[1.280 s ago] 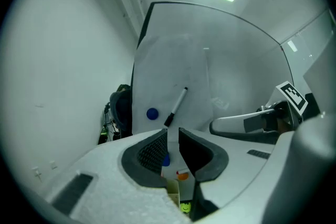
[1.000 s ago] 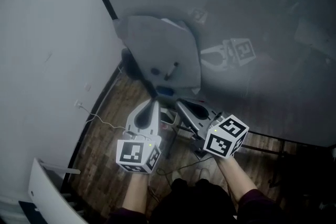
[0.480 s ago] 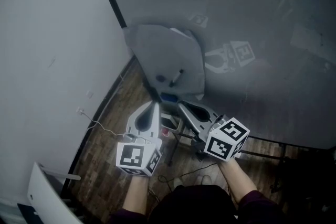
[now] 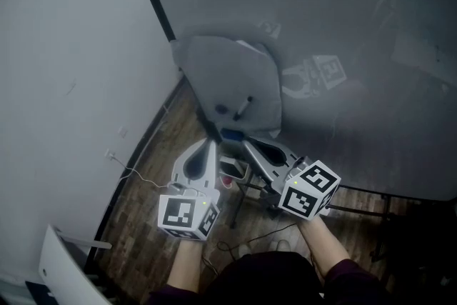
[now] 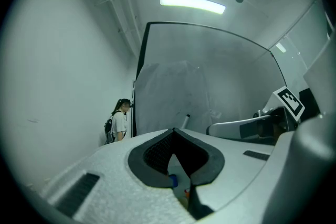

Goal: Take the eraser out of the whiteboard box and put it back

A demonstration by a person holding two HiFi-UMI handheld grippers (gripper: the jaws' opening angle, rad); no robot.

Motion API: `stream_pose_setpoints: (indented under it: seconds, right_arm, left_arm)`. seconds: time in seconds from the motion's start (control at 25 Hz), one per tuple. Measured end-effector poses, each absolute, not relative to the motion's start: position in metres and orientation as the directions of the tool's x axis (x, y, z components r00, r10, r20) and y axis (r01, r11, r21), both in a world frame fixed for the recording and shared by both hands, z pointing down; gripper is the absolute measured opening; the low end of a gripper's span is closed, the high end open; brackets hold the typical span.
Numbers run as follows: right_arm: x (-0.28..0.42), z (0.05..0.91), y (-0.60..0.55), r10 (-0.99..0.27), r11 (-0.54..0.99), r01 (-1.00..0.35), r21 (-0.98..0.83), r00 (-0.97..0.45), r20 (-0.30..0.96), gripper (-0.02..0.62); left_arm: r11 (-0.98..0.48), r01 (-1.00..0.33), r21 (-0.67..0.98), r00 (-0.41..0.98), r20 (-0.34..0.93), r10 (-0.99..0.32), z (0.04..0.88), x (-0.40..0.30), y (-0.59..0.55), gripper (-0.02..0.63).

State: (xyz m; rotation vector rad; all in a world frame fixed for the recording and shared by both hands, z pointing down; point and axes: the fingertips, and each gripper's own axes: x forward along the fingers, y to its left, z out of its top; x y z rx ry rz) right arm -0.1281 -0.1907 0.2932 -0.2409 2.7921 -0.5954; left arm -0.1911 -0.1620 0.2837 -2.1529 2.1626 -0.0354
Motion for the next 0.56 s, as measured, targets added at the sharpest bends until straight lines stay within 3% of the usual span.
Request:
stream_pose_setpoints:
  seconds: [0.56]
  right_arm:
    - [-0.1319,0.2979,-0.1856,-0.225,0.898,-0.115,-0.424,-0.949,-0.220,0.003]
  left_arm:
    - [-0.009,-0.998,-0.060,0.010,-0.029,-1.000,0.2925,-0.1956,-0.1593,0.006]
